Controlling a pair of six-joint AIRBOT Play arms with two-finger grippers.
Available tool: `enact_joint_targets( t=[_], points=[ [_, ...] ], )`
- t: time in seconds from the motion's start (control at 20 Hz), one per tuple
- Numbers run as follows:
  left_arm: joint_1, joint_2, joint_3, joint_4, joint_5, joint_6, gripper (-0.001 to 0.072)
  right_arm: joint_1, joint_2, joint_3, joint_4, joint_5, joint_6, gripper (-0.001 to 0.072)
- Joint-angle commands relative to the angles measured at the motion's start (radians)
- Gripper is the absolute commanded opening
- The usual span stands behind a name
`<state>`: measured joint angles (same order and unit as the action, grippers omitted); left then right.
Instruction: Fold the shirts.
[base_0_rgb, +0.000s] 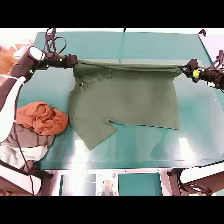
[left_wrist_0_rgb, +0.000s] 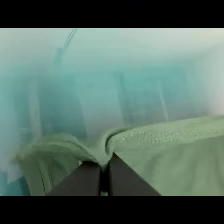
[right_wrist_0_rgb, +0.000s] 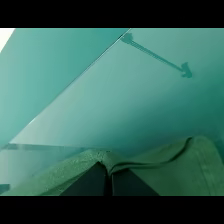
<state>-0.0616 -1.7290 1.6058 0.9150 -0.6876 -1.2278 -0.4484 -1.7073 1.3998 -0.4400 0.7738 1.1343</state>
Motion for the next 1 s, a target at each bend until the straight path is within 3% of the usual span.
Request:
enact_joint_targets(
  t=[0.0,0.15,0.35,0.85,0.9,0.95],
  points=[
    [0.025,-0.066,0.067,-0.002,-0.021,-0.012,0.0024,-0.009,-0.068,0.076,0.001,0.060,0.014,0.0011],
    [0.085,-0.068,0.066,0.001,-0.203,-0.021,0.0024,-0.064,-0.068,0.087,-0.064,0.247,0.018,0.0011],
    [0.106,-0.081,0.056,0.029,-0.379,-0.019,0.0024,-0.097,-0.068,0.063,-0.314,0.419,0.082,0.0011],
    [0.069,-0.140,0.049,0.050,-0.511,-0.056,0.0025,-0.096,-0.069,-0.046,-0.389,0.448,0.090,0.0012],
    [0.069,-0.140,0.049,0.045,-0.517,-0.056,0.0025,-0.096,-0.069,-0.046,-0.388,0.451,0.090,0.0048],
    [0.069,-0.139,0.049,0.041,-0.533,-0.058,0.0027,-0.097,-0.068,-0.044,-0.389,0.459,0.107,0.0131]
  ],
)
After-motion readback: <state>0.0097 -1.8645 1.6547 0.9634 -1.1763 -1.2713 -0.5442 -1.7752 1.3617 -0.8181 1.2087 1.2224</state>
